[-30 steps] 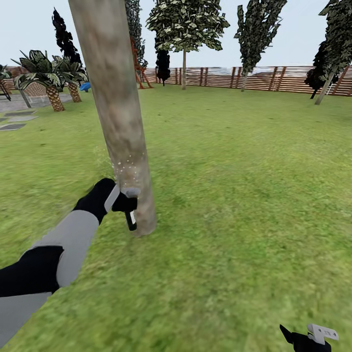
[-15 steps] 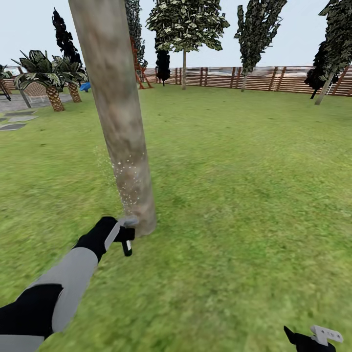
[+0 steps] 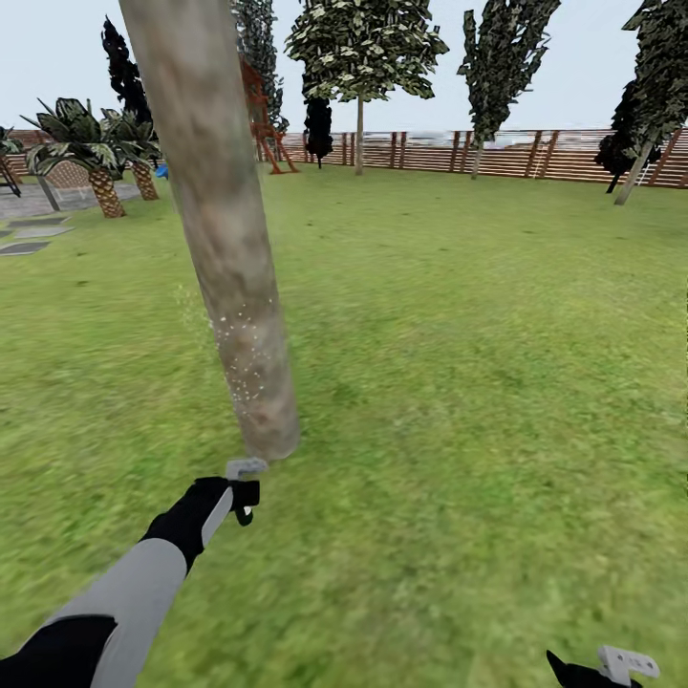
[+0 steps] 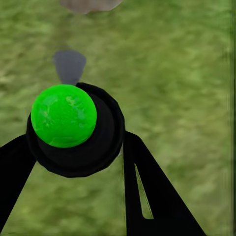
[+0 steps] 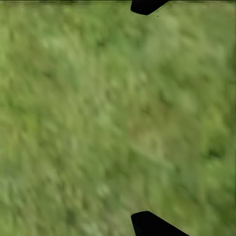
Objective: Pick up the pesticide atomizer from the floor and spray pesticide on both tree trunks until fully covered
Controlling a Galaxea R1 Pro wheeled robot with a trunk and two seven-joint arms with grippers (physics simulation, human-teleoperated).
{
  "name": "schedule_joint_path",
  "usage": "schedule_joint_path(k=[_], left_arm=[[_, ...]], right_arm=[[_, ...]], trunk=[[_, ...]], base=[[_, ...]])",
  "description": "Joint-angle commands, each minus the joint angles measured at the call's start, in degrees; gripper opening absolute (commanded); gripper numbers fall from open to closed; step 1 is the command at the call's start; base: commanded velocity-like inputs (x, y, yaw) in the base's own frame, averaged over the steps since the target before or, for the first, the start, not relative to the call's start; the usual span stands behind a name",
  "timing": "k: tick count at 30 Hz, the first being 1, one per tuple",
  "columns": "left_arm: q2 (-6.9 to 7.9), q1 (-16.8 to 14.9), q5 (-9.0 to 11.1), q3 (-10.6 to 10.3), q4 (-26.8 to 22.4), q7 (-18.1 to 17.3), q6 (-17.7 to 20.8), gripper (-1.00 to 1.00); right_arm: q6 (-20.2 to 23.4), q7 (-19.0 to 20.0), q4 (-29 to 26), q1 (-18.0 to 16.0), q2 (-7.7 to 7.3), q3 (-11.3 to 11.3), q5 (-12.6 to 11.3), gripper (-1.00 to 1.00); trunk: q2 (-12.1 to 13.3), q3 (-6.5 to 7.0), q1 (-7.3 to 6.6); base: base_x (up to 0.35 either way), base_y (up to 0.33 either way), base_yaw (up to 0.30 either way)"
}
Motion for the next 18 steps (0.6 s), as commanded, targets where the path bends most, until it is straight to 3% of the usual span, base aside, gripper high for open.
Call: schedule_joint_path(k=[1,8,18], left_arm=[[-0.02,0.4,0.0,0.0,0.0,0.0,-0.1,-1.0],[-0.21,0.6,0.0,0.0,0.0,0.1,-0.2,-1.0],[-0.05,0.6,0.0,0.0,0.0,0.1,-0.3,-1.0]], right_arm=[[0.0,0.0,0.0,0.0,0.01,0.0,0.0,1.0],[-0.1,0.0,0.0,0.0,0.1,0.0,0.0,1.0],[-0.1,0.0,0.1,0.0,0.13,0.0,0.0,1.0]], trunk=[[0.0,0.0,0.0],[0.0,0.0,0.0],[0.0,-0.31,0.0]], base=[[0.074,-0.268,0.0],[0.142,-0.253,0.006],[0.327,-0.021,0.234]])
